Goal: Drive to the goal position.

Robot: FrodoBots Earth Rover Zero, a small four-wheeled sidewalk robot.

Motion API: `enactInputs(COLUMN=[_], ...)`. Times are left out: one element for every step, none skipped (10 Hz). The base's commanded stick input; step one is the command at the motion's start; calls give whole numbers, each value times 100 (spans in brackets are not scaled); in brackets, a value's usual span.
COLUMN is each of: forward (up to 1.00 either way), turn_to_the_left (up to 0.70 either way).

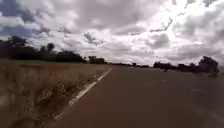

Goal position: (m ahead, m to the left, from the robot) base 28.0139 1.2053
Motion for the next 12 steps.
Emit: enactInputs(forward=[70,70,70,70,70,70,70,70,70,70,70,70], turn_to_the_left=[0,0,0,0,0,-33,-34,-30,-14,0,0,0])
